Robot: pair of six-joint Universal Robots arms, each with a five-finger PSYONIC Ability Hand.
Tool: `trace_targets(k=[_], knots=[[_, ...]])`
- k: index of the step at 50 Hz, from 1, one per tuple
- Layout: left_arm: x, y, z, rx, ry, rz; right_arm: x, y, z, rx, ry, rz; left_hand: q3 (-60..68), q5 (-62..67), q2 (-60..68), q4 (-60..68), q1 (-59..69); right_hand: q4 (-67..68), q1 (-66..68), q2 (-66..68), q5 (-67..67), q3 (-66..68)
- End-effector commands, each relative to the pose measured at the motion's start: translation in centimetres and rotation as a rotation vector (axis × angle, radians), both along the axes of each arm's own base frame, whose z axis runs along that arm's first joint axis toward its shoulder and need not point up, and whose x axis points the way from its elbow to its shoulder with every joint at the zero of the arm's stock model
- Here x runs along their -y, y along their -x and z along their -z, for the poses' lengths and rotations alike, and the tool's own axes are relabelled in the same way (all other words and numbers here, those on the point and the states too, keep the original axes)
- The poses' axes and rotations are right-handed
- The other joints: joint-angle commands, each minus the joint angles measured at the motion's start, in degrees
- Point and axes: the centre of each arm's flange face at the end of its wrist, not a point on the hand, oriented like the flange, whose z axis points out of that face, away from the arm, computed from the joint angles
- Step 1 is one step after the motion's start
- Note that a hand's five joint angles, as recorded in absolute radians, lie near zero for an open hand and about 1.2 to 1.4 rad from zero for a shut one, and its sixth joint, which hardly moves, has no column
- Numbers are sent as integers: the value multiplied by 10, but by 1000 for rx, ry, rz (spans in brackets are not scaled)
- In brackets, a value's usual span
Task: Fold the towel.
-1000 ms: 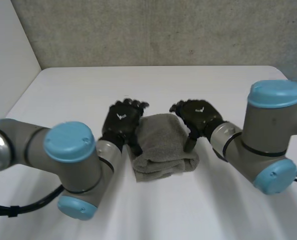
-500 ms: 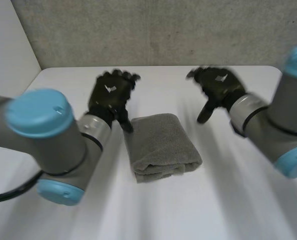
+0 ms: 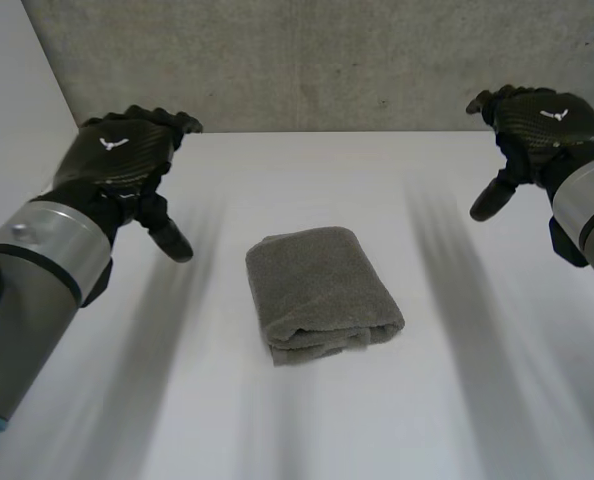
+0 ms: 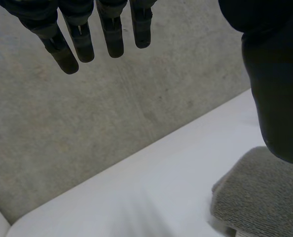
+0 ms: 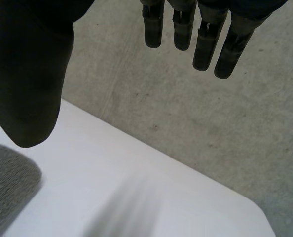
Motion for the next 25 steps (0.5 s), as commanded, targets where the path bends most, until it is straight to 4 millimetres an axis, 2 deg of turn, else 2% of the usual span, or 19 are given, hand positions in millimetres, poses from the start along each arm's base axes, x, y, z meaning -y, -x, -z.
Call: trace_targets(k=[1,11,25], knots=[[-1,-8,-8,-13,26,-18,-4,-4,7,2,1,-5,-36,-122,-45,-53,-47,-52,-31,-44,-37,-42],[11,-21,-2,-6,7,-70,-1,-3,7,3,15,22,-36,-122,-45,-53,-47,-52,-31,-44,-37,-42],[16,-27,-2,-5,9,-93,-1,-5,5,4,23,14,-36,-122,-45,-53,-47,-52,-31,-44,-37,-42]])
